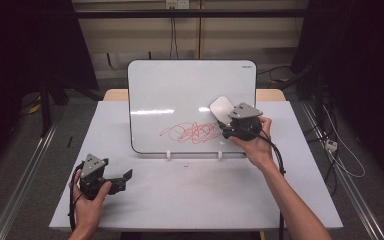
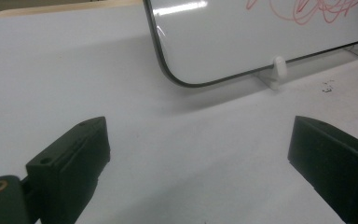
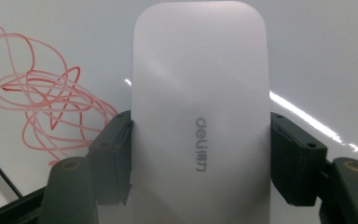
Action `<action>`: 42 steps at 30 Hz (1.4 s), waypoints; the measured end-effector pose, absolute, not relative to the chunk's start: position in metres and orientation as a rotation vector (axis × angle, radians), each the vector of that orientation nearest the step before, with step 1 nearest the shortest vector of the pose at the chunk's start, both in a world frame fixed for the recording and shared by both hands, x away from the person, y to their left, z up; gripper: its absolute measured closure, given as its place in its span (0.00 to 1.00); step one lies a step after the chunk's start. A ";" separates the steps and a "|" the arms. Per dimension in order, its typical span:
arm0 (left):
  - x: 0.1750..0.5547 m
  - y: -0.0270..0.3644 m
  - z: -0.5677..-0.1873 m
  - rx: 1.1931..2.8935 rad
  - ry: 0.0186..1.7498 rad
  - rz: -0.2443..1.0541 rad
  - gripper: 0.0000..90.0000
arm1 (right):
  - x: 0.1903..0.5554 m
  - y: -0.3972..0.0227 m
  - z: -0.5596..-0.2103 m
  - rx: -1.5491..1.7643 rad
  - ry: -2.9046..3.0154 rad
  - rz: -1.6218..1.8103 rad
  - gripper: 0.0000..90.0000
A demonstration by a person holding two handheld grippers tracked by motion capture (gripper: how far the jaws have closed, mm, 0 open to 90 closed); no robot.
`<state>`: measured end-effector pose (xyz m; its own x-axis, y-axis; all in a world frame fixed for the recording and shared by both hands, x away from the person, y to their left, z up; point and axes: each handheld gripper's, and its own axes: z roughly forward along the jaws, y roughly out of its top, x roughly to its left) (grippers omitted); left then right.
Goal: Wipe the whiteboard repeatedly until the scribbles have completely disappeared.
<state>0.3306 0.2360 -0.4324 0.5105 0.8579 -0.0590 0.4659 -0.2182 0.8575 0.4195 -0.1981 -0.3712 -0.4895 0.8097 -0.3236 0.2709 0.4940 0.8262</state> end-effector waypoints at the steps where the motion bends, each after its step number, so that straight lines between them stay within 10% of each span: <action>1: 0.330 0.236 -0.432 1.858 1.095 0.552 0.06 | 0.420 -0.198 -0.371 0.887 2.007 0.938 0.35; 42: 0.326 0.237 -0.431 1.858 1.069 0.568 0.06 | 0.415 -0.175 -0.387 0.864 1.957 0.769 0.35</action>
